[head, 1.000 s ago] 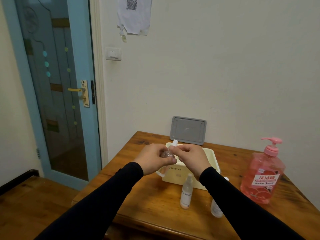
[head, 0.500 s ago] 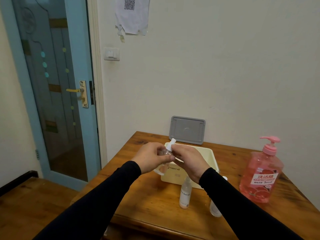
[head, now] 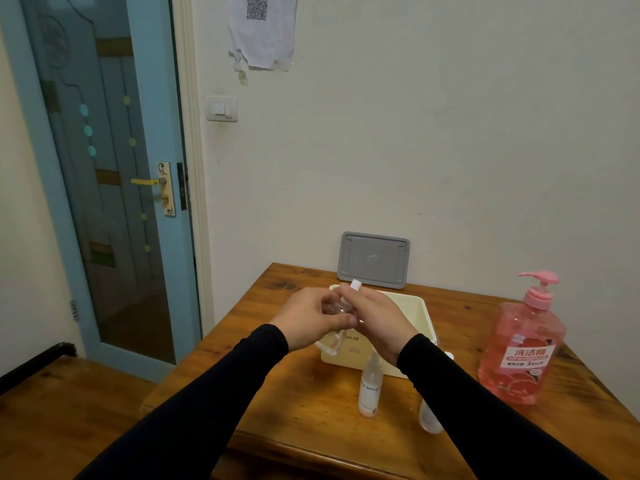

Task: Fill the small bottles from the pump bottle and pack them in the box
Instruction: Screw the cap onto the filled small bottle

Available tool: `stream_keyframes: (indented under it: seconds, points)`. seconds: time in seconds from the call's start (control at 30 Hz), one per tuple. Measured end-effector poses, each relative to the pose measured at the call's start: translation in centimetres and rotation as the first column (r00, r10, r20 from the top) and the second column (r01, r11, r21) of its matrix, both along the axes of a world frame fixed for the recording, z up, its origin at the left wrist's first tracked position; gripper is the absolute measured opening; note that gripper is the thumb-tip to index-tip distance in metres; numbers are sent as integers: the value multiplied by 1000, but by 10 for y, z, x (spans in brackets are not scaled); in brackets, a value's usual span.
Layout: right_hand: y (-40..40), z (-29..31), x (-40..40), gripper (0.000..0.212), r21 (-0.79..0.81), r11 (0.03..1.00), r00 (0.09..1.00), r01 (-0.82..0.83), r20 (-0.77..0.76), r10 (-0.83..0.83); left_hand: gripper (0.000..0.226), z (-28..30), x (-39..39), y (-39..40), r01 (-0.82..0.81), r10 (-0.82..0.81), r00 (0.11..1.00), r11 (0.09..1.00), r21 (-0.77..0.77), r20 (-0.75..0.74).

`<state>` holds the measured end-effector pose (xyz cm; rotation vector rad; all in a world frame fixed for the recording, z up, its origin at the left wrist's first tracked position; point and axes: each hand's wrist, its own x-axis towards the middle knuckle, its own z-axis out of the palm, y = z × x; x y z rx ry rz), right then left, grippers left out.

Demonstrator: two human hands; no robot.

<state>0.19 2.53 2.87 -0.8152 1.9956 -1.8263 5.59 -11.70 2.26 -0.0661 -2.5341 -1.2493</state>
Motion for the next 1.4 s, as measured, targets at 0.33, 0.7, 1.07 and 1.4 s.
stream_keyframes:
  seconds: [0.33, 0.7, 1.07, 1.4]
  points:
    - [8, 3, 3, 26, 53, 996, 970, 77, -236, -63, 26, 2, 1, 0, -124, 124, 992, 989, -81, -4]
    - [13, 14, -9, 26, -40, 999, 983, -7, -183, 0, 38, 14, 12, -5, 115, -157, 984, 918, 381, 83]
    - [17, 31, -16, 39, -42, 964, 965, -263, 10, 263, 42, 25, 18, -7, 349, -546, 833, 640, 685, 86]
    - [8, 15, -12, 44, 49, 996, 968, 70, -243, -57, 21, 13, 11, 11, 104, -112, 994, 959, 264, 15]
